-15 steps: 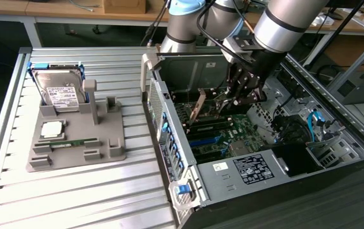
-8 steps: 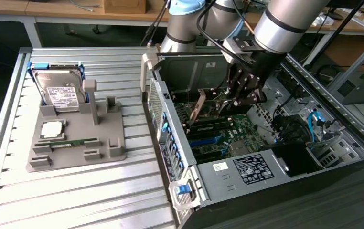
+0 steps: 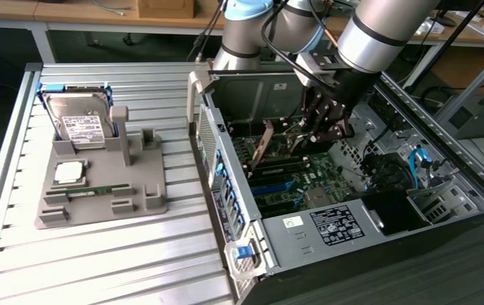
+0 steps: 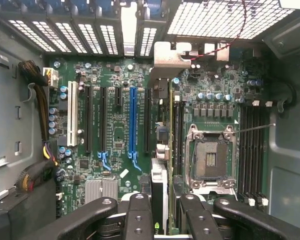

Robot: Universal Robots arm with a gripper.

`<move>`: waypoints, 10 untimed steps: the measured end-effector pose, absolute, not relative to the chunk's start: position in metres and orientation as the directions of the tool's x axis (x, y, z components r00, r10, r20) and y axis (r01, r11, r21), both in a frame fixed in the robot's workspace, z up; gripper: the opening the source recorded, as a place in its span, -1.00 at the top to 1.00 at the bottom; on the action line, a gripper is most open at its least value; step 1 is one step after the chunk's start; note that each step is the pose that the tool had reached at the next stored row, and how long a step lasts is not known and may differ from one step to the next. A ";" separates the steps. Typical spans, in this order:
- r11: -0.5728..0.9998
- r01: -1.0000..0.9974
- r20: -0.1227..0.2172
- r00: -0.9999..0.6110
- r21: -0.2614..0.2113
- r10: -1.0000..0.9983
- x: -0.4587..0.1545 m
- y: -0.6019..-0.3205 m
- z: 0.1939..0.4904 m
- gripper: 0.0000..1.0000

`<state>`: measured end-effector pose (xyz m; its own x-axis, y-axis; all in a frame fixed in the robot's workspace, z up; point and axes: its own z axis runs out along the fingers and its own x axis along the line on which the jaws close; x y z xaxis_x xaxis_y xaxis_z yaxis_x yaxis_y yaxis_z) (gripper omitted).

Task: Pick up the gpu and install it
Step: 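Insert the gpu into the slot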

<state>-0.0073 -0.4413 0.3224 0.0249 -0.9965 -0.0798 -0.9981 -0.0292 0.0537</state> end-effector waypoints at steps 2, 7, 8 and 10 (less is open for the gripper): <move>-0.029 -0.998 -0.080 0.025 0.054 -0.996 -0.007 -0.442 0.322 0.47; -0.029 -0.998 -0.080 0.025 0.054 -0.996 -0.008 -0.442 0.321 0.47; -0.029 -0.998 -0.080 0.025 0.054 -0.996 -0.008 -0.443 0.321 0.47; -0.029 -0.998 -0.080 0.025 0.054 -0.996 -0.008 -0.443 0.321 0.47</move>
<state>-0.0084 -0.4429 0.3208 0.0249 -0.9965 -0.0798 -0.9981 -0.0293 0.0537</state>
